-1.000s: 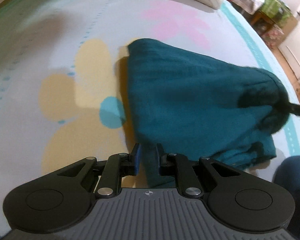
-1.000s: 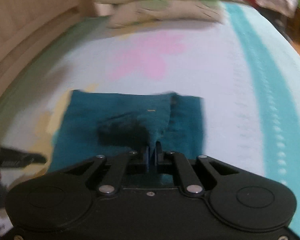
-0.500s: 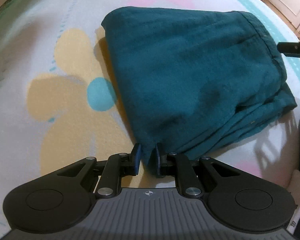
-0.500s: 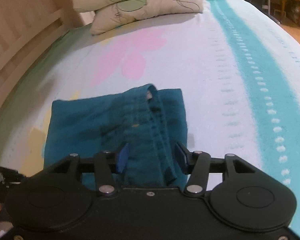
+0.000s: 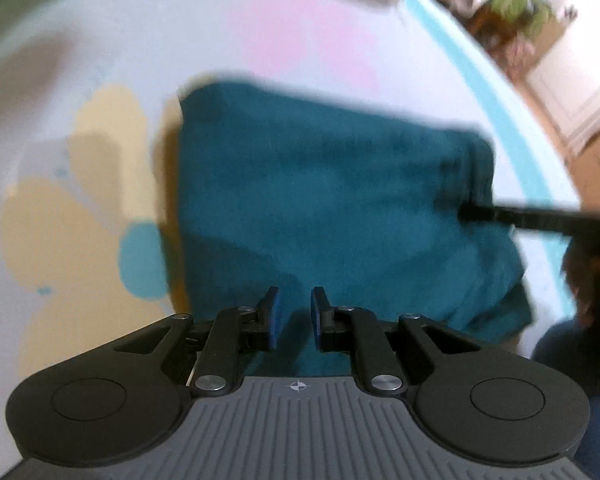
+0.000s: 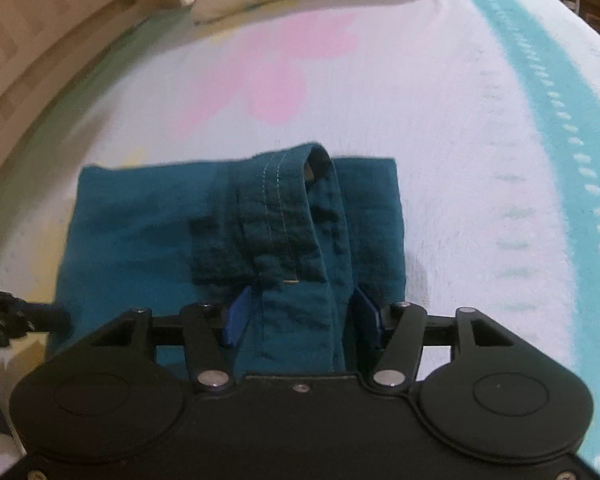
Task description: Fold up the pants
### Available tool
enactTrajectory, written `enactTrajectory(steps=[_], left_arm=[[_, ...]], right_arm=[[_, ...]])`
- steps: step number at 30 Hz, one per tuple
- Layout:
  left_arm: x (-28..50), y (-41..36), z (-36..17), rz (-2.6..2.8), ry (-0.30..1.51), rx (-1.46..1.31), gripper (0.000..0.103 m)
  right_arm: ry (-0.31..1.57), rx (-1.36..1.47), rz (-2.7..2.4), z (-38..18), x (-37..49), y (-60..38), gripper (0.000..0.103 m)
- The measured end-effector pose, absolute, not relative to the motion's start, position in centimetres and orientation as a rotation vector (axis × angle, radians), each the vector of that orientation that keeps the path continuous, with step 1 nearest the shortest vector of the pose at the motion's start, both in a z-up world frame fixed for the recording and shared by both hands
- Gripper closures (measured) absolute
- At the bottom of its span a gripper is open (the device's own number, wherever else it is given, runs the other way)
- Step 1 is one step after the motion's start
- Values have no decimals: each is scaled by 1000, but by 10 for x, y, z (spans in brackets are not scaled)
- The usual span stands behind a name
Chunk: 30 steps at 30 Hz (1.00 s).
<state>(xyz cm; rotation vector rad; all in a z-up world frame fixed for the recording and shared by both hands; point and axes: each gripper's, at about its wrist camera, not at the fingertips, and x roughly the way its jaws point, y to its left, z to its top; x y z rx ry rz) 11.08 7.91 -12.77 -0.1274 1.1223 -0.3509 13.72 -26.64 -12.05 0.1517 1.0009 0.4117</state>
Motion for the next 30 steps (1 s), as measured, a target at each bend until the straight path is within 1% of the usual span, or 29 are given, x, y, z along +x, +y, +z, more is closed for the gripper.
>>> enactTrajectory(steps=[1, 2, 4, 8, 9, 10, 11, 12, 14, 16, 18, 20, 22, 24, 25, 26, 27, 28, 30], left_arm=[[110, 76, -137, -356, 1147, -107, 88], [107, 76, -142, -365, 1132, -98, 88], [102, 77, -142, -379, 1100, -93, 88], [103, 85, -142, -381, 1117, -146, 88], [106, 88, -144, -378, 1121, -164, 88], [107, 90, -145, -376, 1124, -183, 88], [108, 91, -146, -373, 1125, -198, 88], [110, 92, -148, -370, 1124, -211, 88], [106, 99, -141, -361, 1117, -221, 88], [102, 104, -133, -343, 1097, -209, 88], [97, 112, -121, -339, 1058, -214, 88], [94, 116, -115, -343, 1037, -226, 87], [96, 117, -117, -339, 1051, -223, 87], [100, 114, -124, -332, 1078, -221, 87], [104, 110, -126, -322, 1089, -215, 87], [104, 108, -126, -313, 1094, -207, 88], [103, 107, -124, -313, 1088, -199, 87], [103, 108, -121, -317, 1079, -192, 87], [101, 108, -112, -308, 1048, -156, 87]], right_arm=[[1007, 153, 418, -123, 138, -267, 40], [1009, 164, 421, -125, 139, -268, 38], [1010, 190, 433, -126, 140, -271, 36], [1032, 211, 462, -130, 144, -273, 34], [1042, 213, 479, -129, 144, -273, 43], [1054, 221, 491, -129, 144, -272, 55], [1079, 248, 502, -130, 144, -270, 84], [1086, 272, 502, -129, 143, -269, 84], [1051, 233, 469, -114, 134, -262, 84], [994, 215, 469, -86, 117, -256, 85], [947, 261, 475, -55, 97, -260, 85], [927, 276, 450, -37, 82, -268, 85], [945, 235, 391, -43, 81, -273, 84], [1037, 232, 331, -72, 93, -276, 83], [1111, 230, 294, -91, 102, -276, 83], [1172, 227, 254, -108, 109, -276, 78], [1190, 228, 238, -116, 110, -274, 73], [1187, 238, 230, -117, 110, -275, 71], [1138, 266, 211, -104, 105, -279, 56]])
